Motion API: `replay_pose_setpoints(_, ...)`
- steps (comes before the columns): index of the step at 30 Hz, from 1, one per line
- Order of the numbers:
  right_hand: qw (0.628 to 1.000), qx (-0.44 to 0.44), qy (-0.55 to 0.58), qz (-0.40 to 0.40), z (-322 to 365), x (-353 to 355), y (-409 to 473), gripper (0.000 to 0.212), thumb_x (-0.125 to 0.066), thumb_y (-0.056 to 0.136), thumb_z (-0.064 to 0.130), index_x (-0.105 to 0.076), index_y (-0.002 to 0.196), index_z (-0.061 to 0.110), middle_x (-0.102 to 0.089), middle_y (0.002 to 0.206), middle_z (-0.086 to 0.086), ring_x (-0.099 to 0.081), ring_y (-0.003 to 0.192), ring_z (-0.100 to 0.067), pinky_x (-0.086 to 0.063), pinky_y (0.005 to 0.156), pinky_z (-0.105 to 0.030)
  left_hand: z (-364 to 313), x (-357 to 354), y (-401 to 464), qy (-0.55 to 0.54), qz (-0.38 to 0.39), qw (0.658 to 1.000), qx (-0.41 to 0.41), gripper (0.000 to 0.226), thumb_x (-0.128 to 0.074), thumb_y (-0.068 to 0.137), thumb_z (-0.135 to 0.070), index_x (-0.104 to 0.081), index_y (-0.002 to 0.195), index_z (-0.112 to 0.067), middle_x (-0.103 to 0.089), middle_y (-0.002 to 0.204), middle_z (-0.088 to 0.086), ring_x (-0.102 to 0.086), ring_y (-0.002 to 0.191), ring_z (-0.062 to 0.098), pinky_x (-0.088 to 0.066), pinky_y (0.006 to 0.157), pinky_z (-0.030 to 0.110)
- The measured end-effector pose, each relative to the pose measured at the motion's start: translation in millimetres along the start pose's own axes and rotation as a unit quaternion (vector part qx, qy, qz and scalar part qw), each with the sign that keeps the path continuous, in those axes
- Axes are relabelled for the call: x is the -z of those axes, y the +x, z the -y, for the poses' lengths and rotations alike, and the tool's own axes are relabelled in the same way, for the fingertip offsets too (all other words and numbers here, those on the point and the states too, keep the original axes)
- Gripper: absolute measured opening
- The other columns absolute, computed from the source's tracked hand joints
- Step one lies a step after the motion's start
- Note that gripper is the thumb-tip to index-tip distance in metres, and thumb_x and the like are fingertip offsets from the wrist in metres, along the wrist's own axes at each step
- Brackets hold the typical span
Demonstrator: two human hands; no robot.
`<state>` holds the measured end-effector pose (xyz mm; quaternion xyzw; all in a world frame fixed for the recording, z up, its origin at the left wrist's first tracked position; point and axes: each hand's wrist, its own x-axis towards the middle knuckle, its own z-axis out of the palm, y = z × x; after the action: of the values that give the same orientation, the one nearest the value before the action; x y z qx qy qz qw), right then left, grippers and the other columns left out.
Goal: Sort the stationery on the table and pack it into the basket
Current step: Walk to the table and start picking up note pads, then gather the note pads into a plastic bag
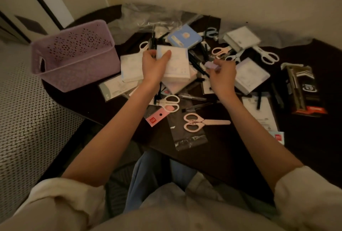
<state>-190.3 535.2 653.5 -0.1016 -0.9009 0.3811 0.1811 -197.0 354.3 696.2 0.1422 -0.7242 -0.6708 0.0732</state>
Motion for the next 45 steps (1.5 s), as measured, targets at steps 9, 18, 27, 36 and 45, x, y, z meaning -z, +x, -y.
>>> replay_pose_setpoints(9,0.99,0.086,-0.105,0.038,8.1,17.8,-13.7,0.028,-0.05,0.097,0.009,-0.059,0.122,-0.001,-0.048,0.13,-0.019,-0.047,0.121,-0.032,-0.038,0.1,-0.034,2.2,-1.0,-7.2,0.032,0.027,0.998,0.042,0.033,-0.056,0.097,-0.02,-0.048,0.124,-0.004,-0.055,0.114,0.007,-0.056,0.104,0.021,-0.049,0.088,0.034)
replay_pose_setpoints(18,0.968,-0.053,0.208,0.13,47.2,23.6,-24.3,0.034,-0.046,0.1,0.03,-0.063,0.108,0.001,-0.066,0.106,-0.015,-0.063,0.099,-0.026,-0.052,0.089,-0.042,3.4,1.0,6.1,0.006,0.083,0.995,0.056,0.032,-0.05,0.098,-0.019,-0.052,0.124,-0.001,-0.059,0.123,0.017,-0.06,0.109,0.03,-0.051,0.092,0.049)
replay_pose_setpoints(27,0.897,-0.186,0.378,0.131,55.7,34.2,12.2,0.03,-0.055,0.097,0.019,-0.057,0.119,-0.001,-0.065,0.113,-0.013,-0.063,0.1,-0.024,-0.055,0.07,-0.033,-26.5,-31.5,39.6,0.088,0.16,0.978,-0.099,0.024,-0.042,0.103,-0.021,-0.058,0.093,-0.006,-0.061,0.081,0.004,-0.06,0.069,0.014,-0.05,0.063,0.029)
replay_pose_setpoints(36,0.911,-0.177,0.373,0.005,49.4,32.7,47.6,0.035,-0.043,0.102,0.023,-0.044,0.13,0.004,-0.046,0.111,-0.001,-0.047,0.101,-0.015,-0.04,0.065,-0.019,-16.5,-42.0,138.8,0.568,0.0,0.711,-0.415,0.044,-0.08,0.073,-0.01,-0.061,0.111,0.001,-0.063,0.11,0.02,-0.06,0.102,0.037,-0.048,0.085,0.041)
replay_pose_setpoints(45,0.892,-0.206,0.399,-0.047,38.6,20.4,65.1,0.036,-0.044,0.102,0.023,-0.042,0.131,0.003,-0.048,0.114,-0.005,-0.047,0.098,-0.013,-0.038,0.061,-0.016,-42.0,-91.8,170.5,0.575,-0.028,0.77,-0.275,0.061,-0.057,0.088,-0.044,-0.042,0.131,-0.003,-0.04,0.139,0.021,-0.035,0.13,0.037,-0.027,0.109,0.048)
